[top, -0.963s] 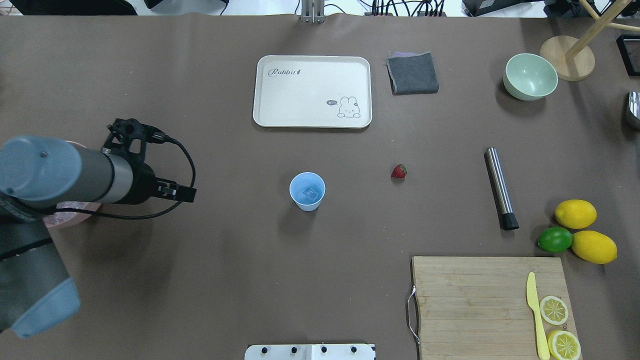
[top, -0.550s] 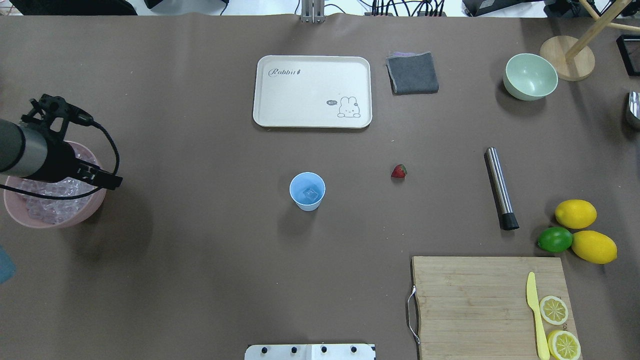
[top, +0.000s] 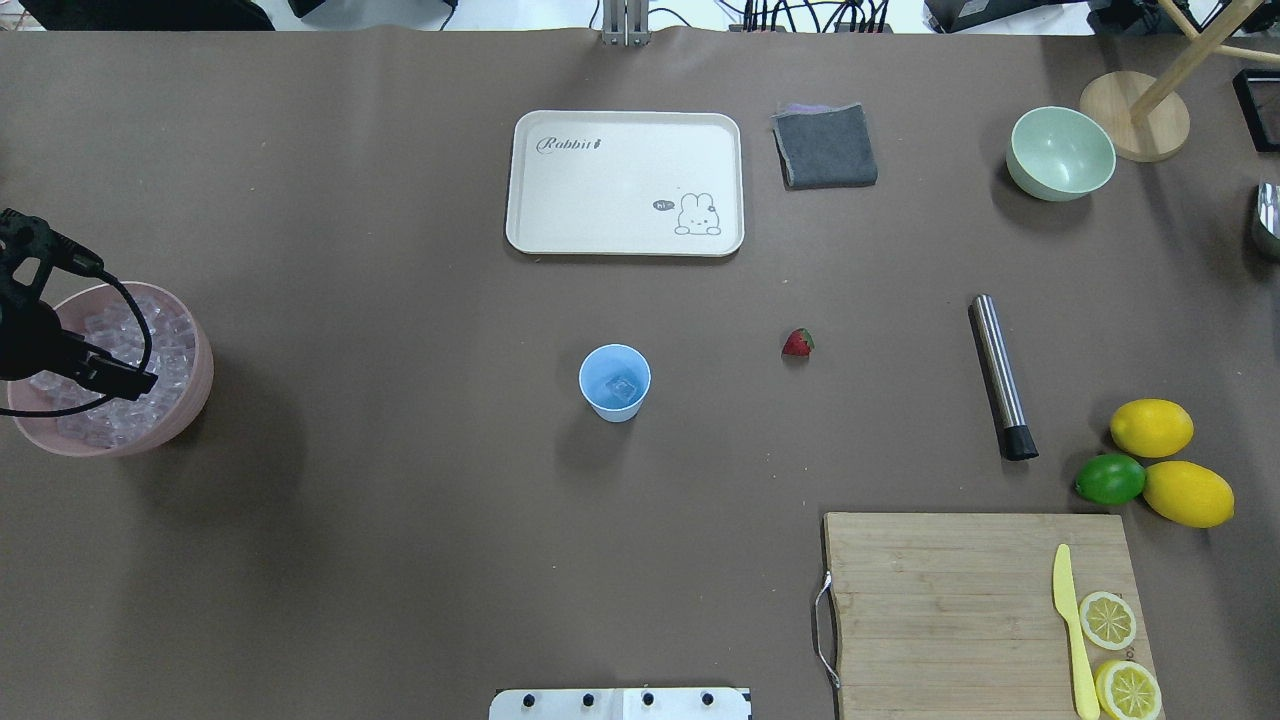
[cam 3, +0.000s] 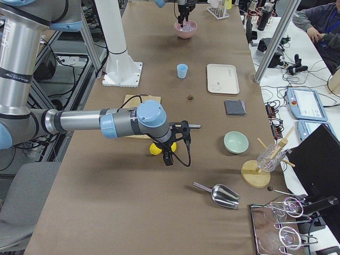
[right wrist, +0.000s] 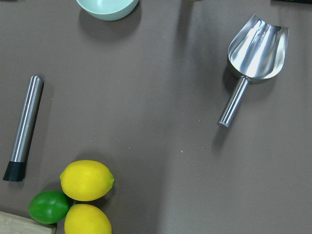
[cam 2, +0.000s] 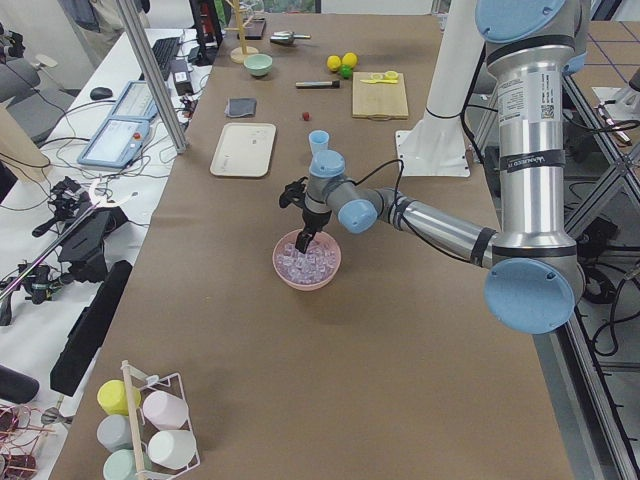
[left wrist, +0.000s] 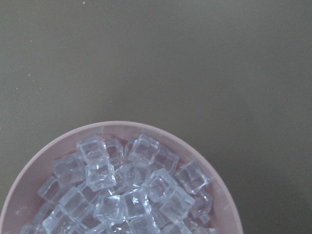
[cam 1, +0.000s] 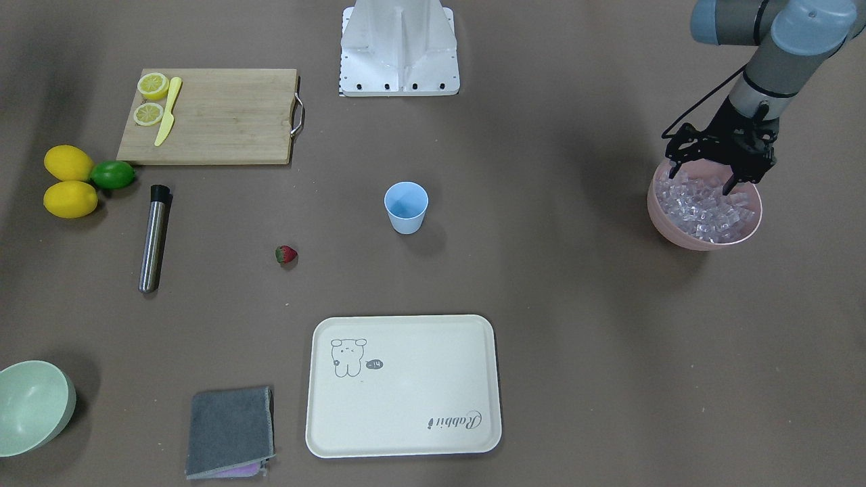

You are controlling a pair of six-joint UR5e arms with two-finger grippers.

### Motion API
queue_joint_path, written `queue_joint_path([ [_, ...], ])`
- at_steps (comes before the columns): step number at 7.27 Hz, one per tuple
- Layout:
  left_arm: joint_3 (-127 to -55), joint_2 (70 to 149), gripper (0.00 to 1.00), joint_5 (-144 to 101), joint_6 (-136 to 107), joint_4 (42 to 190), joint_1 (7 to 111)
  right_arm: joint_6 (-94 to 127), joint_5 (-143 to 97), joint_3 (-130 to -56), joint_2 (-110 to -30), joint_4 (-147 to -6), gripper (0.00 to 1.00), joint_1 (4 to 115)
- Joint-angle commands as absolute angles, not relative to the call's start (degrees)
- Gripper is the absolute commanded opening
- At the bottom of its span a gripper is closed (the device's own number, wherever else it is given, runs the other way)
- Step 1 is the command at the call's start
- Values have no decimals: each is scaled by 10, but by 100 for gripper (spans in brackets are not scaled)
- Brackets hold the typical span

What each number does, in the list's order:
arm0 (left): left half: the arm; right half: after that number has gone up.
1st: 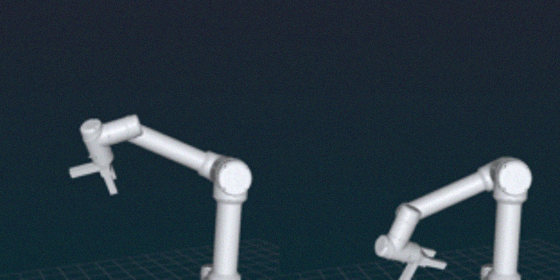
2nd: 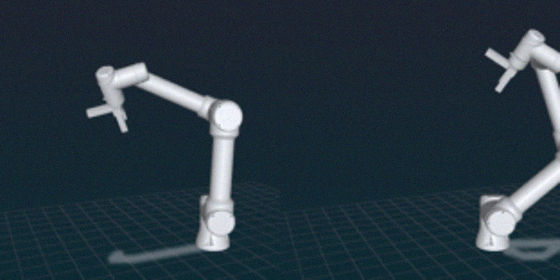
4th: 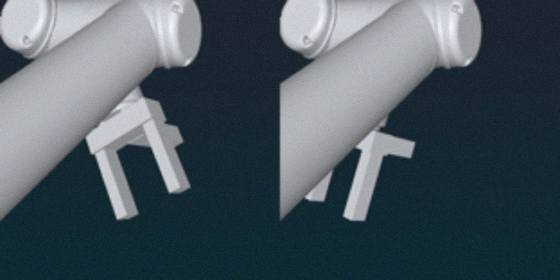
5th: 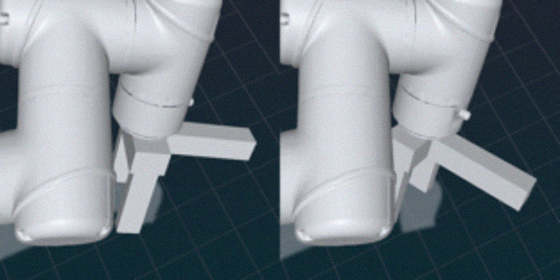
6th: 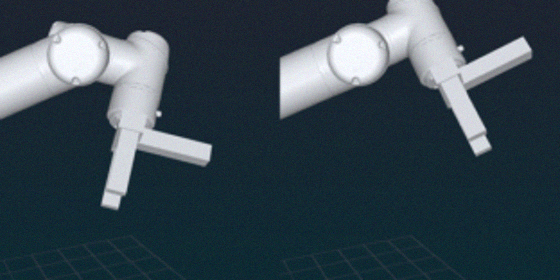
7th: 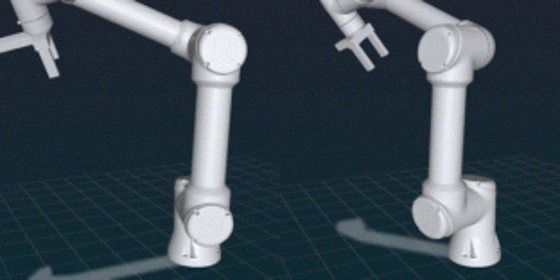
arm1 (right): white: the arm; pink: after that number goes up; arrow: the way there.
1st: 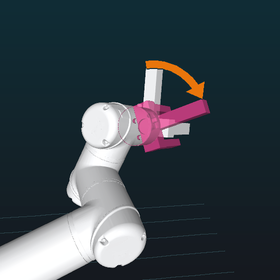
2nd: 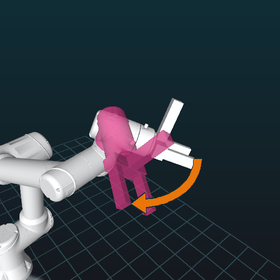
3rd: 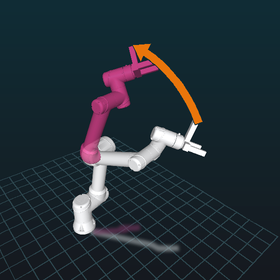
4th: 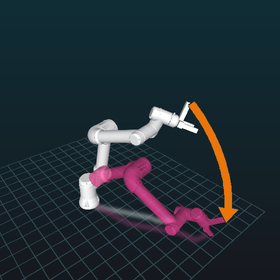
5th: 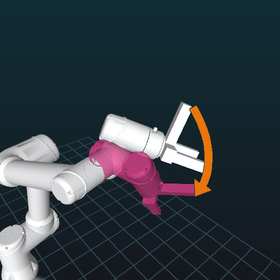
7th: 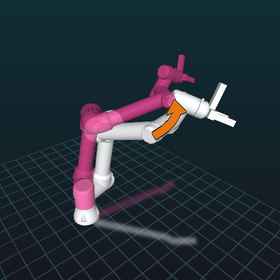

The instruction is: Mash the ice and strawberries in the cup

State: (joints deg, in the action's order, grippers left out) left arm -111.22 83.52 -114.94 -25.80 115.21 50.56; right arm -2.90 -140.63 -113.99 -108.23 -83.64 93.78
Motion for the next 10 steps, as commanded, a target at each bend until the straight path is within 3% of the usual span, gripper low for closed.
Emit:
queue_joint_path([
  [1,-1078,840,98,-1150,-249,1174,506,-29,-1406,-1140,-1082,-836,100,938],
  [3,-1047,843,92,-1150,-249,1206,505,-29,-1406,-1140,-1082,-836,100,938],
  [10,-1051,836,85,-1150,-258,1205,505,-26,-1407,-1137,-1083,-825,100,938],
])
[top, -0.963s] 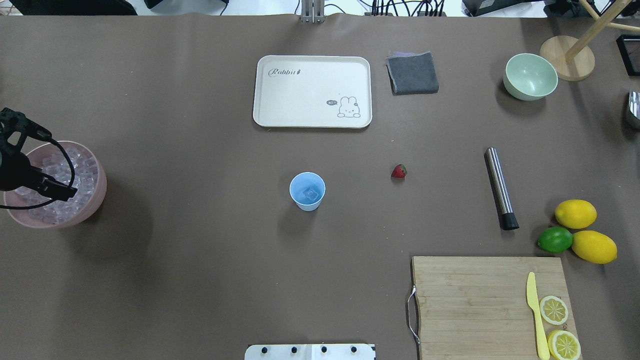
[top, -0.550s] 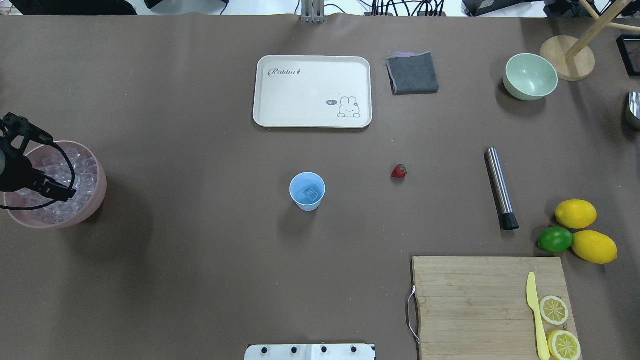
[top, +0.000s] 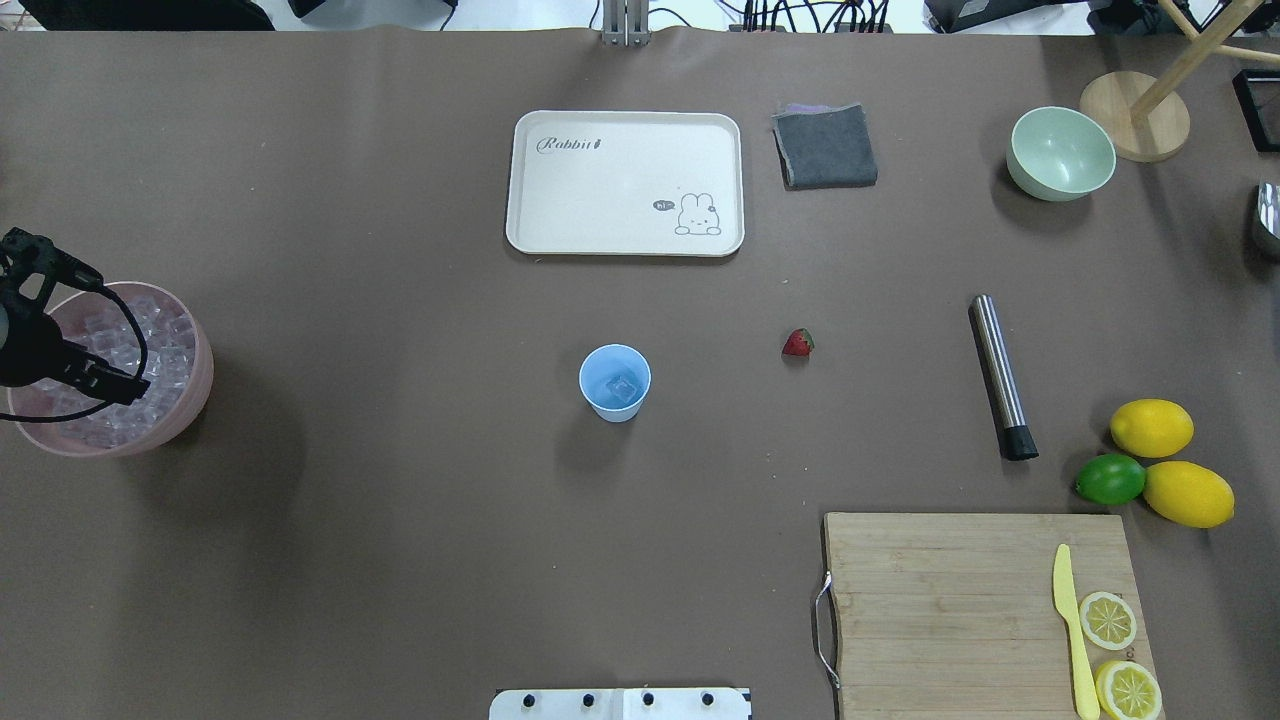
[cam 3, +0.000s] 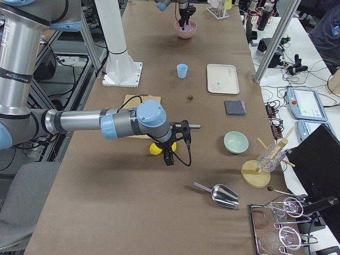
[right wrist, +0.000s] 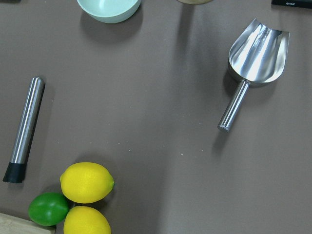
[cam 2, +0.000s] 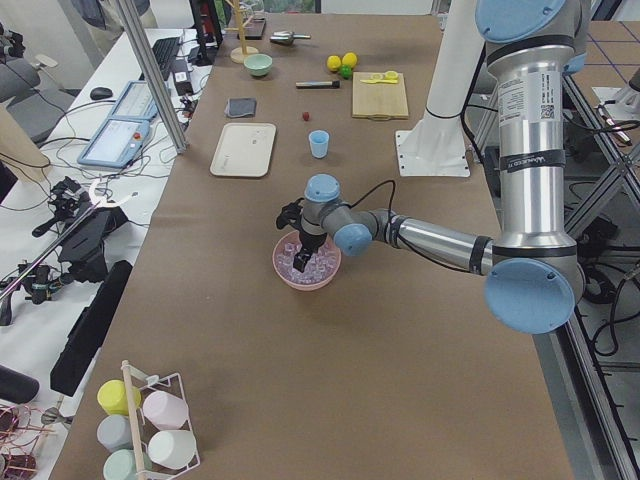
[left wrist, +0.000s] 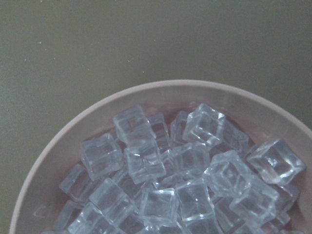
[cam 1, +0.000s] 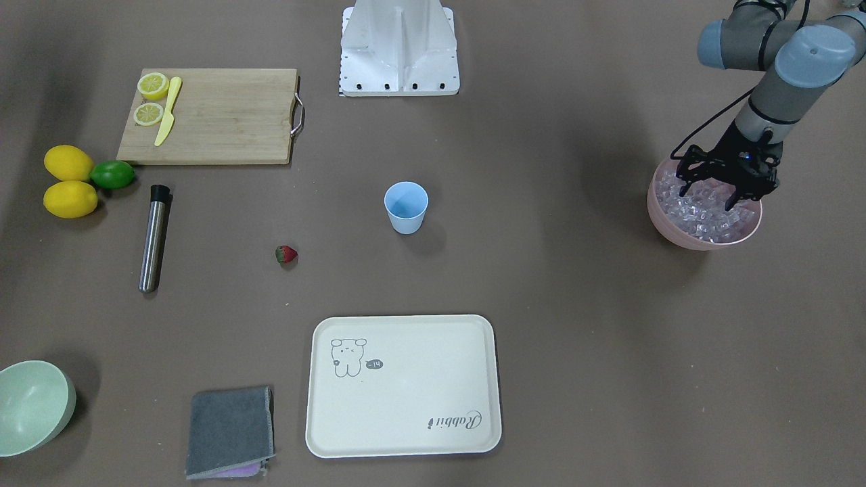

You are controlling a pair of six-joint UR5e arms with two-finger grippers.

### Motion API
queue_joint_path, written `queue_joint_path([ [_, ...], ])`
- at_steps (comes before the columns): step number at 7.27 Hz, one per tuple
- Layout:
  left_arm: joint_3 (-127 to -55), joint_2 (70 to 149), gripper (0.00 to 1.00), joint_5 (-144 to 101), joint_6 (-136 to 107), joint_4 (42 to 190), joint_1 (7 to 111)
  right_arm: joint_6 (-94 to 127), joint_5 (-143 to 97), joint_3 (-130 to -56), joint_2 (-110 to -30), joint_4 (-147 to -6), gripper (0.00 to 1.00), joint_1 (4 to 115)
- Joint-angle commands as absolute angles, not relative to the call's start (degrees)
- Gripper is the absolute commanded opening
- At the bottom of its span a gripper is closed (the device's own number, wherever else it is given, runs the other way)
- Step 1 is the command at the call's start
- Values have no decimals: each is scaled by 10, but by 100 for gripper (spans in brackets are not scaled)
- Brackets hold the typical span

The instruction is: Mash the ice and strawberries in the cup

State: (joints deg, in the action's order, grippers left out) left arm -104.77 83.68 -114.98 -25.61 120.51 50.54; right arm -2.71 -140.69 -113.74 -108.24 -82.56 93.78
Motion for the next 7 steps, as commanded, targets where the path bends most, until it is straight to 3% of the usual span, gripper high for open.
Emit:
queue_joint_path([
  [1,-1055,835,85,-1151,-259,1204,505,-25,-1407,-1137,-1083,-825,100,938],
  [7,-1049,830,83,-1150,-284,1208,502,-24,-1407,-1137,-1082,-825,100,938],
])
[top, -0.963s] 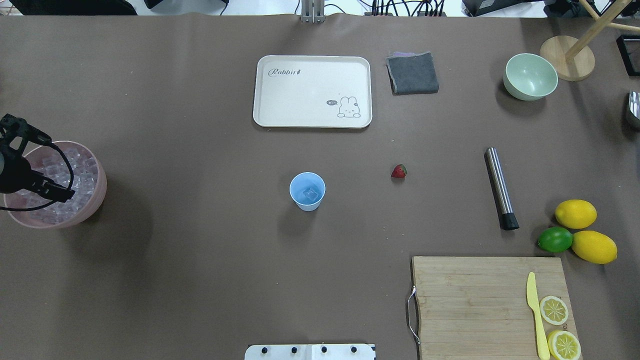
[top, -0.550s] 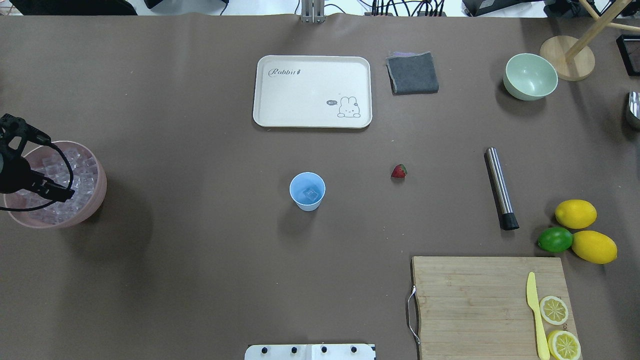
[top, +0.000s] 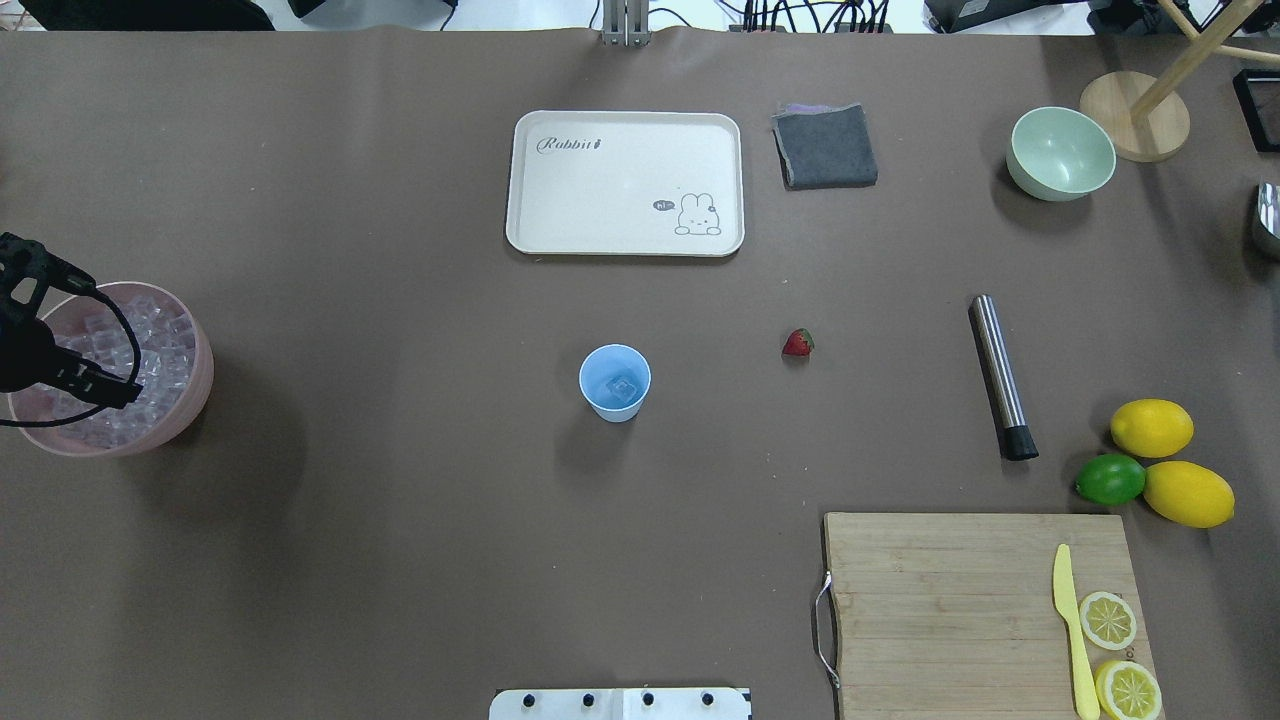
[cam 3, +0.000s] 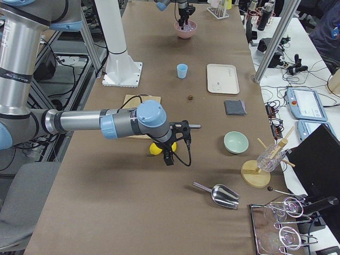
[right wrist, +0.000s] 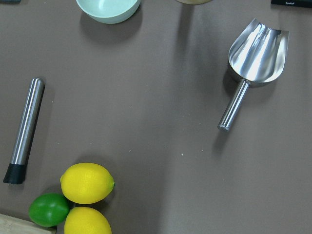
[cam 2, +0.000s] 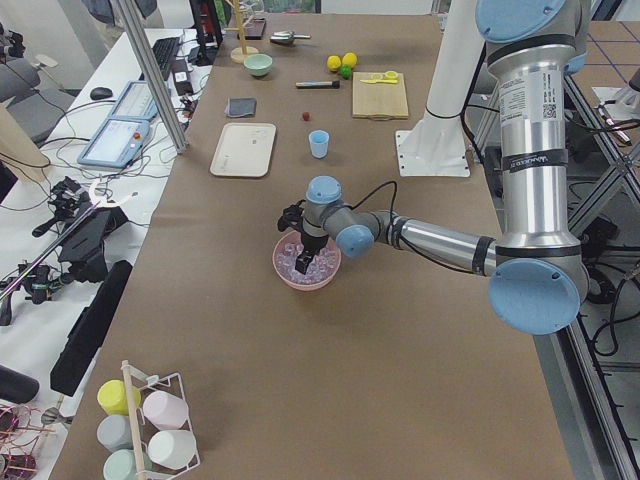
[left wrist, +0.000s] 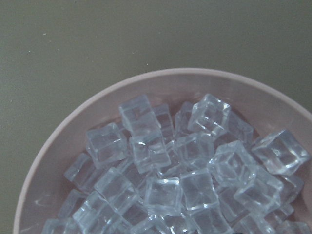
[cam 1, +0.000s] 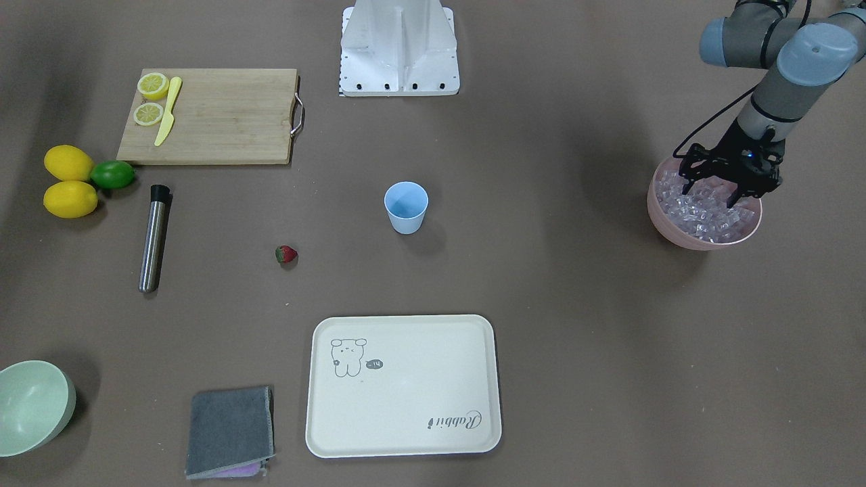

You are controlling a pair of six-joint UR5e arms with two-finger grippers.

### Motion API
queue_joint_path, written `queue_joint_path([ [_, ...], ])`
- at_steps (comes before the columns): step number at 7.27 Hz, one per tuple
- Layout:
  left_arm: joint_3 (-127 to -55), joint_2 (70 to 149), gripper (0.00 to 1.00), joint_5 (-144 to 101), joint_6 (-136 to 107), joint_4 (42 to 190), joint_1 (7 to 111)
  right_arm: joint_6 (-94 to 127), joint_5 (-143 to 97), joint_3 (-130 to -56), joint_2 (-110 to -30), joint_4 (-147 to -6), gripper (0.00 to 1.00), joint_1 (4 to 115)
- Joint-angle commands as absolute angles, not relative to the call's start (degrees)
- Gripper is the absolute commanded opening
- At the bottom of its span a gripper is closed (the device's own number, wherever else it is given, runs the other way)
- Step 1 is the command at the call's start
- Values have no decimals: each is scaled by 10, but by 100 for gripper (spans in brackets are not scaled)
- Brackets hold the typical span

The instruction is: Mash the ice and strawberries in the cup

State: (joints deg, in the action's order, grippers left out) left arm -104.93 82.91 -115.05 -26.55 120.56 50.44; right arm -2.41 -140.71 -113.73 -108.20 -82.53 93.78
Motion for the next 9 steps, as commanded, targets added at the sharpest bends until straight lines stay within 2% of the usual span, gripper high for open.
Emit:
queue_joint_path([
  [1,-1049,830,81,-1150,-294,1215,498,-24,-1407,-1137,-1083,-825,100,938],
  [2,-1049,829,78,-1150,-294,1216,498,-24,-1407,-1137,-1083,-825,100,938],
  [6,-1049,827,74,-1150,-294,1216,498,-25,-1407,-1137,-1083,-825,100,938],
  [8,-1051,827,52,-1150,-294,1215,498,-24,-1407,-1137,-1083,-825,100,938],
  [9,-1055,827,45,-1151,-294,1215,498,-24,-1407,-1137,-1083,-825,100,938],
])
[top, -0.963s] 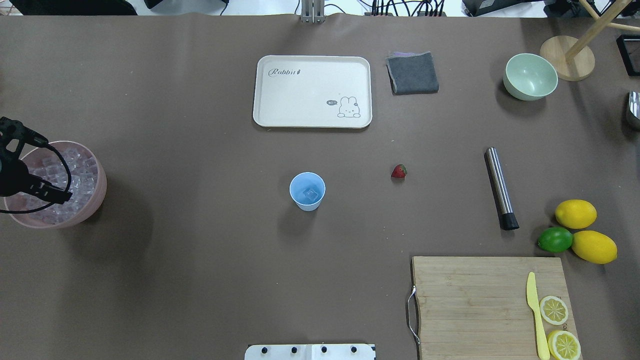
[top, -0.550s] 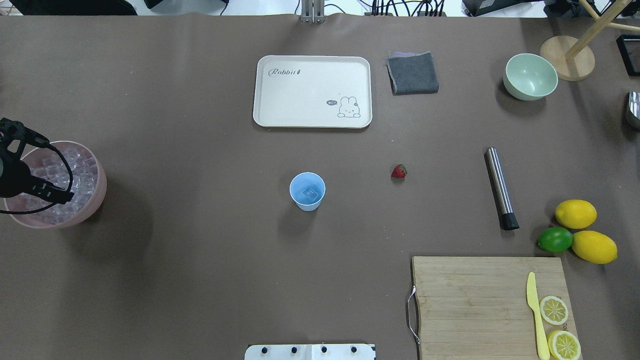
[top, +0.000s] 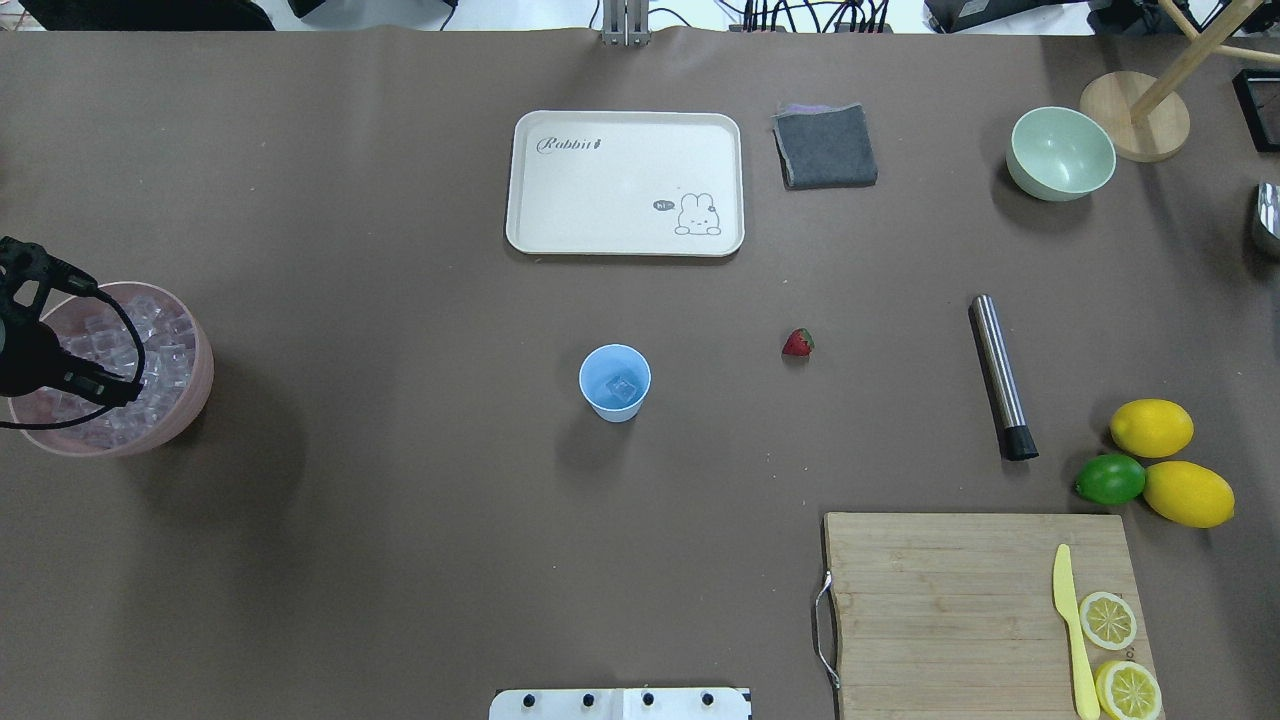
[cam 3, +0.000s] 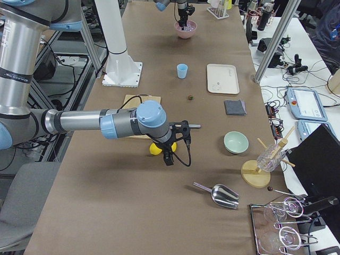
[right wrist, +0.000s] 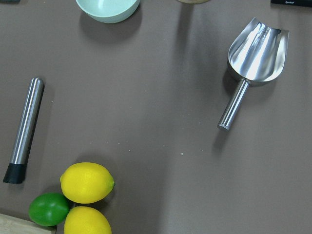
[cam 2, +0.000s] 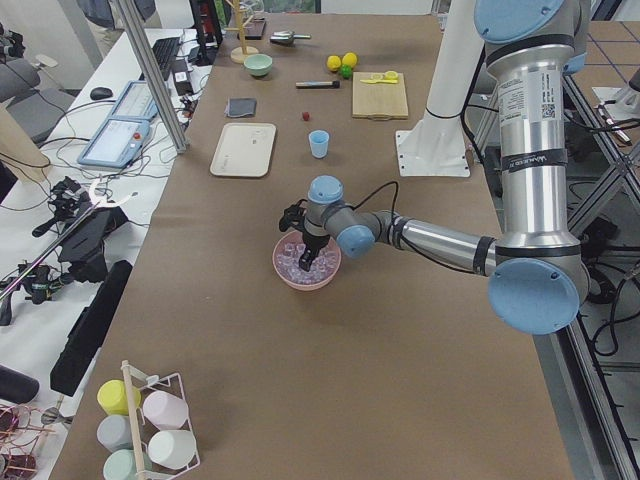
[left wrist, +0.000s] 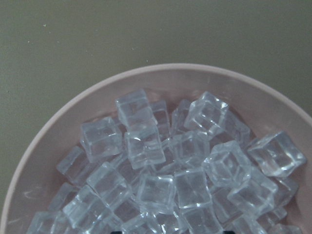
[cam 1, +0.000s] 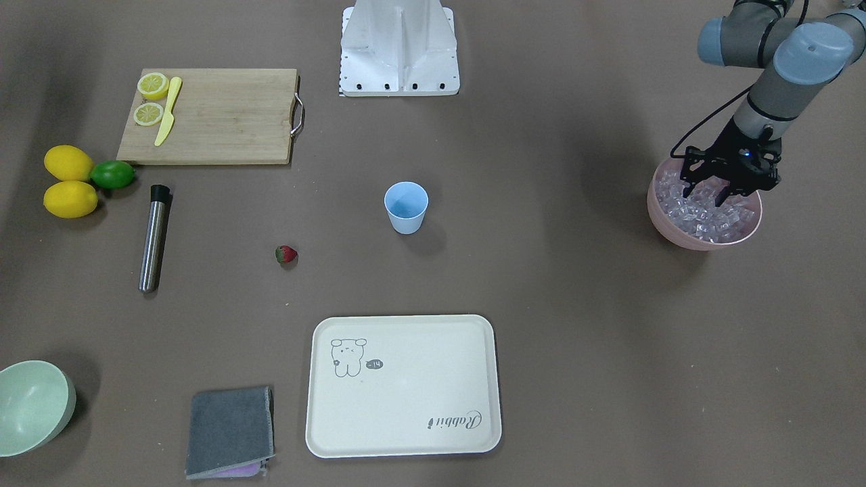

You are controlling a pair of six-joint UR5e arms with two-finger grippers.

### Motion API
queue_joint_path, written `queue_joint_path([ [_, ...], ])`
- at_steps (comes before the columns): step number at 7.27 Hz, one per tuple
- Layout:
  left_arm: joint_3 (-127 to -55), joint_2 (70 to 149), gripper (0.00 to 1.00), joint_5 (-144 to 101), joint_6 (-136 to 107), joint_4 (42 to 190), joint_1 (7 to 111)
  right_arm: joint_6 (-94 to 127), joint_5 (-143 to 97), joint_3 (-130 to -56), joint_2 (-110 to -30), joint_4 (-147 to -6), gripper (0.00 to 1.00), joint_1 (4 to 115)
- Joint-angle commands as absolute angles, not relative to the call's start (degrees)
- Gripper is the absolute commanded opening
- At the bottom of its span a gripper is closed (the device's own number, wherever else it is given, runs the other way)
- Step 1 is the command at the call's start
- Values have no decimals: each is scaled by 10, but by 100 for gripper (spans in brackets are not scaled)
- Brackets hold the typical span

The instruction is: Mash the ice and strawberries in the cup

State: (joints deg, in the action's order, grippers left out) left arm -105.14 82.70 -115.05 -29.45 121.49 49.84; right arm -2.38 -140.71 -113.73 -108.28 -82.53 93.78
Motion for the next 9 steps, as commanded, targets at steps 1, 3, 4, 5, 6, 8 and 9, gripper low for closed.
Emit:
queue_joint_path([
  [1,-1058,826,40,-1159,-294,1215,501,-24,-1408,-1137,-1083,-825,100,938],
  [3,-1077,818,33,-1179,-295,1211,505,-24,-1408,-1138,-1083,-825,100,938],
  [4,-1082,817,30,-1186,-295,1210,506,-24,-1408,-1137,-1083,-825,100,938],
  [5,-1080,817,30,-1188,-295,1210,506,-24,-1408,-1137,-1083,-825,100,938],
  [6,-1076,816,30,-1188,-294,1210,506,-24,-1408,-1137,-1083,-825,100,938],
  [8,-1066,817,35,-1184,-288,1209,506,-24,-1408,-1137,-1083,-825,100,938],
  [9,-1059,822,44,-1182,-287,1209,506,-24,-1408,-1137,-1083,-825,100,938],
])
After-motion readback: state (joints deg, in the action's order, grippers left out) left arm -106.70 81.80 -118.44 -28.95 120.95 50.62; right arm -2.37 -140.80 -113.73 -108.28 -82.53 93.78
